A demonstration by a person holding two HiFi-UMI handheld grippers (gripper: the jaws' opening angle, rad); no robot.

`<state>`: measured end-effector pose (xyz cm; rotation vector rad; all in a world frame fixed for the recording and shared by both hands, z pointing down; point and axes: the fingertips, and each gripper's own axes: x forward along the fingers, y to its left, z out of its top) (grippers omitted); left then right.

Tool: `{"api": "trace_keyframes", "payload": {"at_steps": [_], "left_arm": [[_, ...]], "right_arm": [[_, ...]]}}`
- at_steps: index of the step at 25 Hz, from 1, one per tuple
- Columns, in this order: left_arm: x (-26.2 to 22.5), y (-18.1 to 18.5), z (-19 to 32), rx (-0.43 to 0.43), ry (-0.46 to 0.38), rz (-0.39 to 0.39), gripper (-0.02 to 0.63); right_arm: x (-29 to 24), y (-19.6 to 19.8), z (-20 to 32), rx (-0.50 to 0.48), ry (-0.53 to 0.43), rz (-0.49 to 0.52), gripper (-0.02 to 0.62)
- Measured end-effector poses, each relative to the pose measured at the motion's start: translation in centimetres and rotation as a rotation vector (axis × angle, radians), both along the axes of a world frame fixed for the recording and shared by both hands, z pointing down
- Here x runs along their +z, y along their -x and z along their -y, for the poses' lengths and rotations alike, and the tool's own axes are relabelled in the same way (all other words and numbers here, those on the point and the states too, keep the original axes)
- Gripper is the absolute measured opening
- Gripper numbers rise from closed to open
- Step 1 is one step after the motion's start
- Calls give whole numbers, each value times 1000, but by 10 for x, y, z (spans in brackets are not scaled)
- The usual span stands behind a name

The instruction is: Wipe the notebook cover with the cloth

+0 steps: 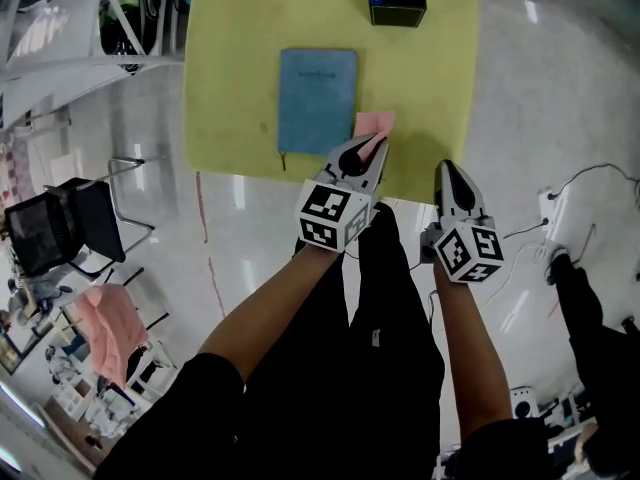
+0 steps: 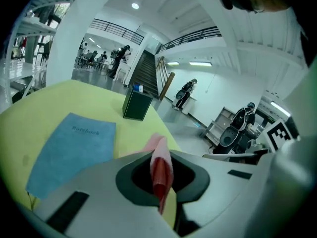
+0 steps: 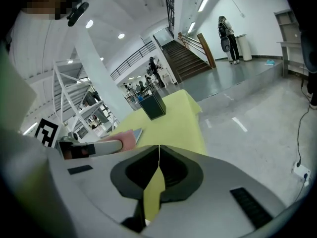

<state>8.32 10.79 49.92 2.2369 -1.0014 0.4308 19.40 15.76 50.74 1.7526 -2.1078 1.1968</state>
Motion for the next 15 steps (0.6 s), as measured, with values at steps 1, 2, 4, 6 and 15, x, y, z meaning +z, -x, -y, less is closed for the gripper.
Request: {"api": "trace_keyframes", "payload": {"at_steps": [1,2,4,6,15], "left_arm": [[-12,-2,2,-2,-20,-7,31],[-24,-3,2,-3,-36,-14,31],[-47,-4,1,-6,-48,-28,31],[-72,-1,1,-15,-51,-42,31],[-220,9,1,19,-221,-31,31]], "right_arm": [[-10,-2,3,6,-15,-1,32],[-22,-2,6,8,-31,-4,32],[-48,0,9,7,-60,-19,32],[-77,7,8,-1,-84,-56,32],[-216,29,8,-48,-187,-93,32]]}}
